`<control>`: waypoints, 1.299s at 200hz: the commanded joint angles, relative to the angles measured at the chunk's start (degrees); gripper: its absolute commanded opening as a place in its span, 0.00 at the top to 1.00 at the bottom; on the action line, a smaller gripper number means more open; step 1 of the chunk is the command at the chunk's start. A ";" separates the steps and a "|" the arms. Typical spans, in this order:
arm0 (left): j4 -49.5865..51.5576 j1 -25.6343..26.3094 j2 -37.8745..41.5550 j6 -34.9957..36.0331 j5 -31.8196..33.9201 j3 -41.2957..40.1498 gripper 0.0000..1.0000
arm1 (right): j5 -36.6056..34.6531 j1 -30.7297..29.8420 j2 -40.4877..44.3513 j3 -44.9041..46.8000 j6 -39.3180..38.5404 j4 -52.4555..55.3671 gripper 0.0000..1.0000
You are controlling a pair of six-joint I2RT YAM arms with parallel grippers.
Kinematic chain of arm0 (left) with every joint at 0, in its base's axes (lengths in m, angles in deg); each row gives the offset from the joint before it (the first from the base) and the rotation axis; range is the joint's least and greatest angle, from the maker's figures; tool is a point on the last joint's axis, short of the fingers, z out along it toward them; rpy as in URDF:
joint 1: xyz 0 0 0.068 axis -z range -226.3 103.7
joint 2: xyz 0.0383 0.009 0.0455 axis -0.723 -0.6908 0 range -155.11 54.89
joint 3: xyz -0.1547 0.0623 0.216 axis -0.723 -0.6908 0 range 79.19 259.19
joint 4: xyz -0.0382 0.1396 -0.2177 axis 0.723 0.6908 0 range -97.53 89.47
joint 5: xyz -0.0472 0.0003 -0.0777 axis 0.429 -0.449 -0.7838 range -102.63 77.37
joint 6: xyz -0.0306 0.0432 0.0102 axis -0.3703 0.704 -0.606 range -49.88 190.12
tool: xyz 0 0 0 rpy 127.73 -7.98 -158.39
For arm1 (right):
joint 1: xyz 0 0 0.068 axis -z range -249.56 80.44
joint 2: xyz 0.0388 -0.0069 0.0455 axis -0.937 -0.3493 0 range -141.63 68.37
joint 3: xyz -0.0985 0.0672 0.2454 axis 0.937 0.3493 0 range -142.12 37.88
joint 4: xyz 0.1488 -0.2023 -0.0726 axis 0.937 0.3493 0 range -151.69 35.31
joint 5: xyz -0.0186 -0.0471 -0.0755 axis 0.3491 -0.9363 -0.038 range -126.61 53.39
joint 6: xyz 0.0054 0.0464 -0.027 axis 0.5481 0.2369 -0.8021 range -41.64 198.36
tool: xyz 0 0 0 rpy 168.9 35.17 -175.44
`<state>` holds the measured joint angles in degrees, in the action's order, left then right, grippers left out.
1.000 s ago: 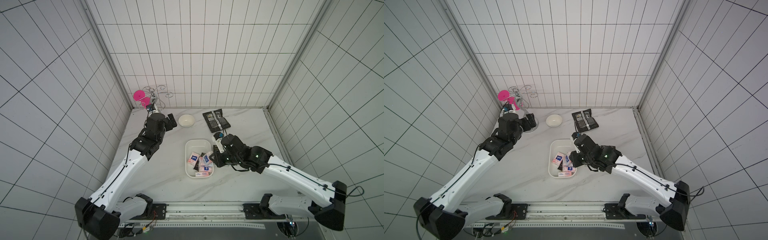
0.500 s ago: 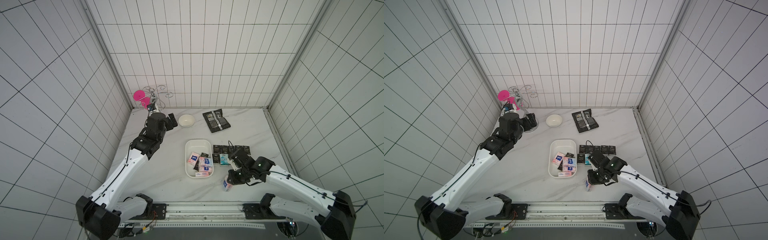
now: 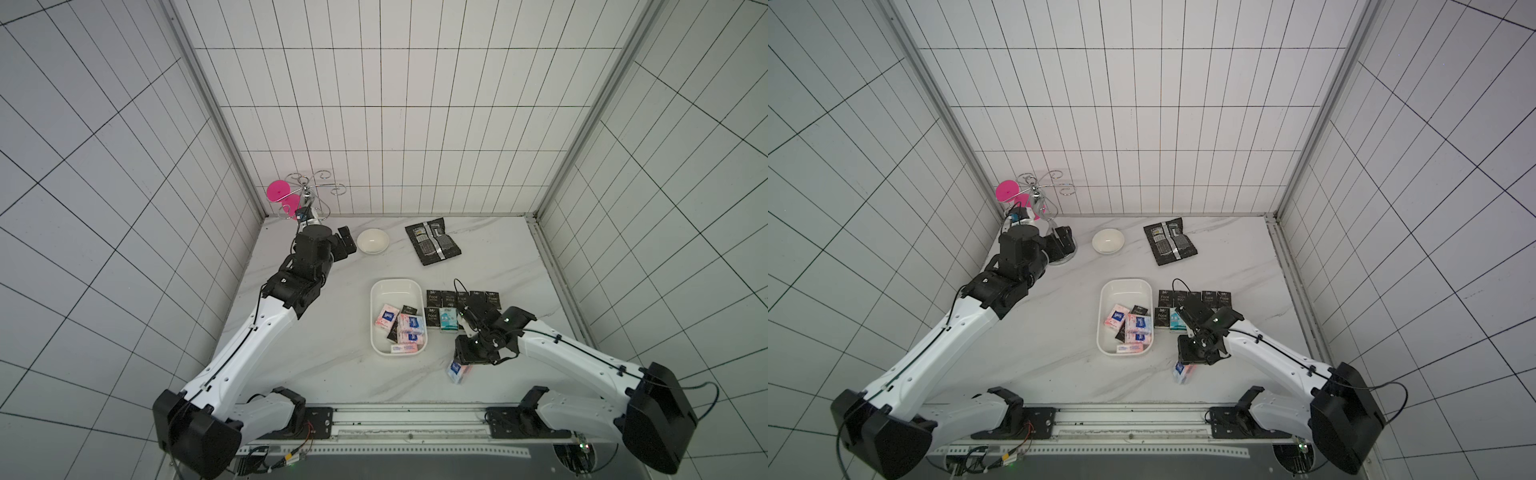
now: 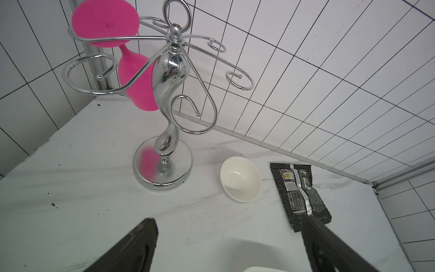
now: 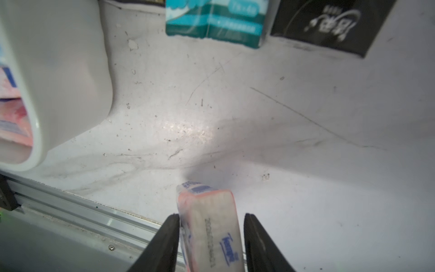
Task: Take the pocket tissues out of the storage box
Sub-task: Place the pocket tissues at the center of the board.
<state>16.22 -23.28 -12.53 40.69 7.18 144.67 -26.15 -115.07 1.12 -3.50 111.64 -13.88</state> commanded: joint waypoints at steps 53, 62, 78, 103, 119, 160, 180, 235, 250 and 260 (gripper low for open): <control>-2.48 -0.19 -0.09 -0.87 -2.16 -0.08 0.01 | -9.05 0.92 4.90 -4.14 7.27 6.21 0.43; -2.72 -0.18 -0.09 -1.04 -2.54 -0.08 0.01 | -8.38 0.72 6.25 -2.61 11.32 5.57 0.41; -2.94 0.00 -0.11 -1.24 -2.93 -0.08 0.01 | -8.28 -1.03 9.67 1.19 21.46 3.48 0.26; -3.25 0.18 0.22 -1.61 -3.54 -0.30 0.01 | -10.37 -5.16 15.11 7.62 35.29 -1.16 0.26; -3.53 0.26 0.83 -1.77 -3.73 -0.77 0.01 | -11.56 -6.38 15.63 9.68 39.92 -1.81 0.28; -3.78 0.13 2.02 -1.69 -3.56 -1.62 0.02 | -12.51 -8.60 9.14 9.22 42.52 -4.34 0.32; -3.91 0.00 2.03 -1.60 -3.64 -1.75 0.02 | -10.53 -8.79 4.79 8.79 42.59 -8.35 0.34; -4.13 -0.61 1.64 -1.18 -4.30 -1.49 0.01 | -8.84 -8.80 -0.26 7.55 41.75 -10.98 0.37; -4.15 -0.79 1.69 -1.25 -4.37 -1.57 0.01 | -9.07 -8.33 -0.28 7.63 40.47 -10.99 0.43; -4.15 -0.87 1.74 -1.34 -4.41 -1.57 0.01 | -8.48 -7.48 -0.34 7.72 39.46 -10.86 0.50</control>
<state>13.18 -23.67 -11.46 39.07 3.36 143.64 -34.89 -123.29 1.08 5.35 152.58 -24.68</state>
